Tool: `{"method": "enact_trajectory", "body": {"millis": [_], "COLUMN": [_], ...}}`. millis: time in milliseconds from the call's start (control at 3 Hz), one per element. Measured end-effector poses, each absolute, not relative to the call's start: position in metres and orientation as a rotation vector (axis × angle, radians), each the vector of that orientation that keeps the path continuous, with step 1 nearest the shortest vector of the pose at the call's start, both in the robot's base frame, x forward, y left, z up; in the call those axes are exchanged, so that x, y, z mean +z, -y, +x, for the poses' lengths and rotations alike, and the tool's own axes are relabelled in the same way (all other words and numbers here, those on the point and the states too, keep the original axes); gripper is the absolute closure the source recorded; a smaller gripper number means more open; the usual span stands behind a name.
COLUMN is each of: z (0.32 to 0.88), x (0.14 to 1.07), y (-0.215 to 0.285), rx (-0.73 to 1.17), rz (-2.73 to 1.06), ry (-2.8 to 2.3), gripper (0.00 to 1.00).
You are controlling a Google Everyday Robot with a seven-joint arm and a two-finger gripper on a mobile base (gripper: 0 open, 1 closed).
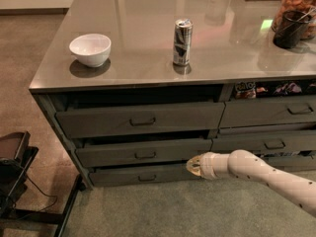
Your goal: Close middle drawer
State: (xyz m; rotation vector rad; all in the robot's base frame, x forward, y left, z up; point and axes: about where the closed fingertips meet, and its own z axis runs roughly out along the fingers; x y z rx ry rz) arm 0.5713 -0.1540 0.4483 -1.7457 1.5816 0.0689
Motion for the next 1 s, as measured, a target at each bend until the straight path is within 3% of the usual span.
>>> {"method": "enact_trajectory", "body": {"millis": [333, 1000], "z": [0.5713, 0.5713], "x": [0.4483, 0.4482], "y": [0.154, 0.1539], "rx": [0.069, 0.069], "rz": [-1.746, -1.746], "ry": [-1.582, -1.581], "gripper": [0.82, 0.35]}}
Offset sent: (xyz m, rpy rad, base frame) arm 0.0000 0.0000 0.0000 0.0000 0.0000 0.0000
